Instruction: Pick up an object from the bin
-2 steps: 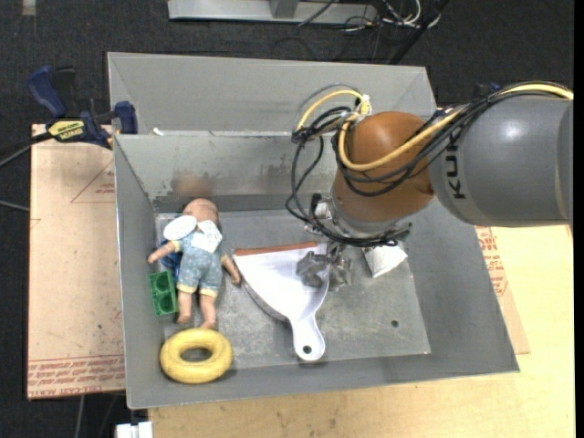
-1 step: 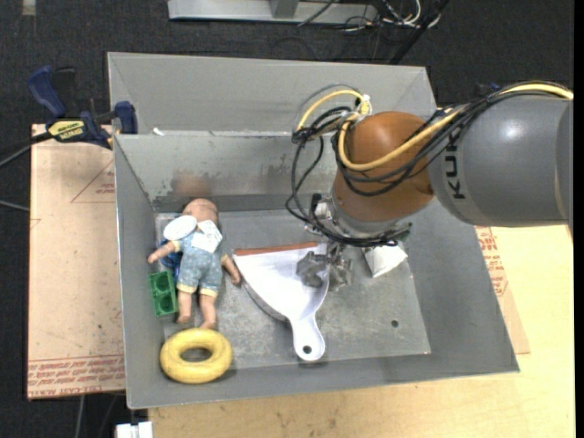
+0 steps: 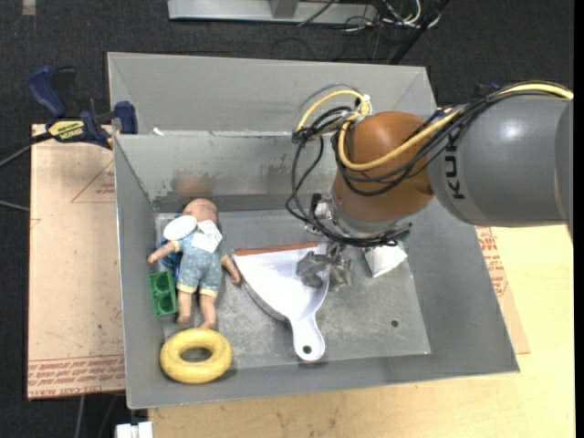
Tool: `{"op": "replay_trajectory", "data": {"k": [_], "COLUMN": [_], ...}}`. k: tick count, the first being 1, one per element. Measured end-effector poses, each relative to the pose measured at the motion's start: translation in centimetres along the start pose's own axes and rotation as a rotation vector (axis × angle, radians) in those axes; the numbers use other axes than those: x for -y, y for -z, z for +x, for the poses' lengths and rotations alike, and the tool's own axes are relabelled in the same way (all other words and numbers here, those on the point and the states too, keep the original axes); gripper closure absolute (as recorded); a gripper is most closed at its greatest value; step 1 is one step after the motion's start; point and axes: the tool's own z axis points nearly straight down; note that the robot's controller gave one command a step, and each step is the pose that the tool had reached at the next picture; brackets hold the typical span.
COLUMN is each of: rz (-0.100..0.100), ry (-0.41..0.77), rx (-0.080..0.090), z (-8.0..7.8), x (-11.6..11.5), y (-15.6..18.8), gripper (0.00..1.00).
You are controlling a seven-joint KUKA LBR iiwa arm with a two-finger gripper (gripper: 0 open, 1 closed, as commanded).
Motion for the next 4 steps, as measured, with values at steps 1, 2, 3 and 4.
{"op": "replay_trajectory", "data": {"k": [1, 2, 3, 4], "rz": [0.0, 0.0, 0.001, 0.001], "ry": [0.0, 0.0, 0.029, 0.028], "rx": [0.0, 0.0, 0.003, 0.003], "z": [0.0, 0.0, 0.2, 0.2], "x": [0.0, 0.0, 0.0, 0.0], "y": [0.0, 0.0, 4.0, 4.0], "gripper": [1.0, 1.0, 1.0, 1.0]}}
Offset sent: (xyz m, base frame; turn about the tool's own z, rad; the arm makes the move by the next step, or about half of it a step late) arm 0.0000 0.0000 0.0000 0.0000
